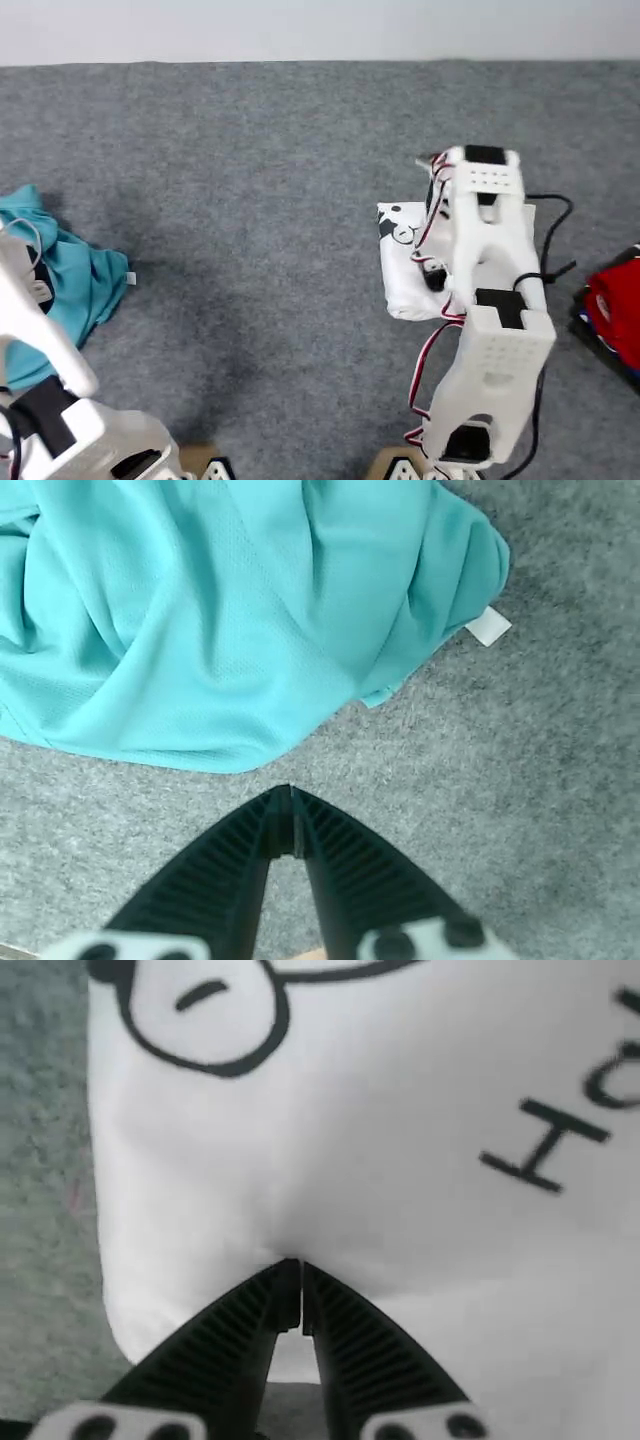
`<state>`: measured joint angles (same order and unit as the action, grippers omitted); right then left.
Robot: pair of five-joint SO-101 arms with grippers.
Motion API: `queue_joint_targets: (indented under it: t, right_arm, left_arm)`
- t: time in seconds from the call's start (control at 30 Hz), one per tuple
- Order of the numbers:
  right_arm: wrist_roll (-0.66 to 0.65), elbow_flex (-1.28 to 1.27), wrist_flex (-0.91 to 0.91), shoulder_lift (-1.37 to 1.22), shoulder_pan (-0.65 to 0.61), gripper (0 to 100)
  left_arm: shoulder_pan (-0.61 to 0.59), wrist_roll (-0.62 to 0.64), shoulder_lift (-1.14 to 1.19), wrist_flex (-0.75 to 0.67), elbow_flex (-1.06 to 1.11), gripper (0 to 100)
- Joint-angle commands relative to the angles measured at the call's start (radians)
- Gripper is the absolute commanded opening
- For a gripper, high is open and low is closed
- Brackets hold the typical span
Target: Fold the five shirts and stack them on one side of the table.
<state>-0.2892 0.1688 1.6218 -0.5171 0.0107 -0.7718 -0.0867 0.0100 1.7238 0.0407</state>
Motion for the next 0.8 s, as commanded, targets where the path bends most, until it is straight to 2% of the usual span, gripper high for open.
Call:
queue_joint_targets:
  t: [0.0, 0.2, 0.43, 0.57, 0.77]
  right_arm:
    - [0.014, -0.091, -0.087, 0.050, -0.054, 1.4]
    - [0.014, -0.147, -0.147, -0.015, -0.084, 1.4]
    - [0.014, -0.046, -0.002, 0.160, -0.077, 1.4]
    - [0.014, -0.006, 0.047, 0.291, -0.007, 1.5]
    - [0.008, -0.006, 0.038, 0.335, 0.196, 1.8]
  left_arm:
    - [0.002, 0.000, -0.051, 0.028, -0.042, 0]
    - [0.002, 0.000, -0.049, 0.028, -0.042, 0]
    - [0.002, 0.000, -0.049, 0.028, -0.042, 0]
    - [0.000, -0.002, -0.051, 0.028, -0.042, 0]
    - [0.000, -0.002, -0.051, 0.028, -0.042, 0]
